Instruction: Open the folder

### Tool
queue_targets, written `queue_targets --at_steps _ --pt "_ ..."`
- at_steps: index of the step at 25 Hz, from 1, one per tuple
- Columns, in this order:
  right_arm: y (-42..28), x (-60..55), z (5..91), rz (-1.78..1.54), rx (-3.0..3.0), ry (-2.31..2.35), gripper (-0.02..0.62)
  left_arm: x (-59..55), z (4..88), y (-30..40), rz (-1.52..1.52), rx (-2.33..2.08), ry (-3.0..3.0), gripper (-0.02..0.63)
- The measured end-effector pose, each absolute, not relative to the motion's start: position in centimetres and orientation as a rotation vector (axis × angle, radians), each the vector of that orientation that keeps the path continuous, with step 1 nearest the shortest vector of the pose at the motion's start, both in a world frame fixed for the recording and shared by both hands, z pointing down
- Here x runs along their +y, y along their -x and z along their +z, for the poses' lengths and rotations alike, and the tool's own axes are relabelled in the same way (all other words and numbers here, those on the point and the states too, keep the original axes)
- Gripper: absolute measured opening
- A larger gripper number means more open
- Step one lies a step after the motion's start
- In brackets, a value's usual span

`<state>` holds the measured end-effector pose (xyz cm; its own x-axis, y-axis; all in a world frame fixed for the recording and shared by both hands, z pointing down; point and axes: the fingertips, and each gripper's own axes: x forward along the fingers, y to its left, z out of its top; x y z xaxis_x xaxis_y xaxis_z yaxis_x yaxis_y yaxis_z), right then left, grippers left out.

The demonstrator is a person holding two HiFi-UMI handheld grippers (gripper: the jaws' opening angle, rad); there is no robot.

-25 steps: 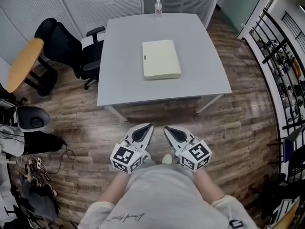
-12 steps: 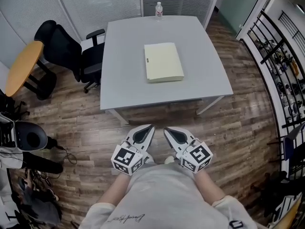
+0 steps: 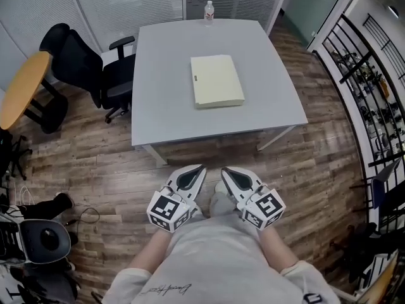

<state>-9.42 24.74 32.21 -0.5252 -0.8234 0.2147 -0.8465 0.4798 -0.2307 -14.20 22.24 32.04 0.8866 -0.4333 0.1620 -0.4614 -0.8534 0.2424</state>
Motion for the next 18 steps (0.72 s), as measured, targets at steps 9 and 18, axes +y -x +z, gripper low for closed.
queue_targets --at_steps 9,18 --pt "8.7 22.4 33.9 0.529 -2.647 -1.466 0.018 19.9 32.8 13.1 0.159 -0.674 -2.776 0.009" --pt "5.8 16.2 34.1 0.502 -2.665 -1.428 0.018 14.3 33.7 10.6 0.181 -0.706 -2.745 0.009"
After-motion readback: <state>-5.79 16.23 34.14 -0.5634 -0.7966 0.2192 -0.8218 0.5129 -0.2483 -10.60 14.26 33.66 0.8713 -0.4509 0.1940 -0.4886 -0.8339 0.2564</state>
